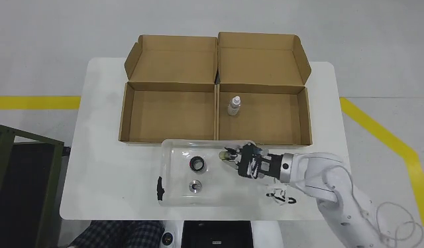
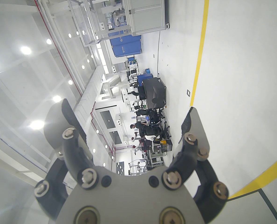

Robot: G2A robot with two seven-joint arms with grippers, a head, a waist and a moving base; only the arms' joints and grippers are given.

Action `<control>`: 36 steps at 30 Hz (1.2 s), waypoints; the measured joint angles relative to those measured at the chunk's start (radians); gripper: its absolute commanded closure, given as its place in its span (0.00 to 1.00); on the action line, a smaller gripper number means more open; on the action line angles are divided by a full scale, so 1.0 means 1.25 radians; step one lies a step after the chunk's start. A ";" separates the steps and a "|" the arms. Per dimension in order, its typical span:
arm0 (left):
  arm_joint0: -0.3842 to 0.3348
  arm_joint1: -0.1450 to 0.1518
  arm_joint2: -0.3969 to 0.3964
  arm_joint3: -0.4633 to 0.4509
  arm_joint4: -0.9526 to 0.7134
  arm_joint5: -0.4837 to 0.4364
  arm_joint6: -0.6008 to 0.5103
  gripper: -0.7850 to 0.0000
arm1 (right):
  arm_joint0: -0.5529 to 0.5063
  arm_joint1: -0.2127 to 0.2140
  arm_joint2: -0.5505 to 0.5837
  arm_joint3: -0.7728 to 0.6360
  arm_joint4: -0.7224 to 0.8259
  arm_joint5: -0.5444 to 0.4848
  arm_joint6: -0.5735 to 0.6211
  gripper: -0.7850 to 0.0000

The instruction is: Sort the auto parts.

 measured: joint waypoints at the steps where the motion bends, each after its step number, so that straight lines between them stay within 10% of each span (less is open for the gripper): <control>1: 0.000 0.000 0.000 0.000 0.000 0.000 0.000 0.00 | -0.006 0.001 0.012 0.004 0.010 -0.004 -0.020 1.00; 17: 0.000 0.000 0.000 0.000 0.000 0.000 0.000 0.00 | -0.043 0.011 0.102 0.048 0.108 -0.020 -0.175 1.00; 36: 0.000 0.000 0.000 0.000 0.000 0.000 0.000 0.00 | 0.028 0.012 0.088 0.083 0.100 0.023 -0.092 1.00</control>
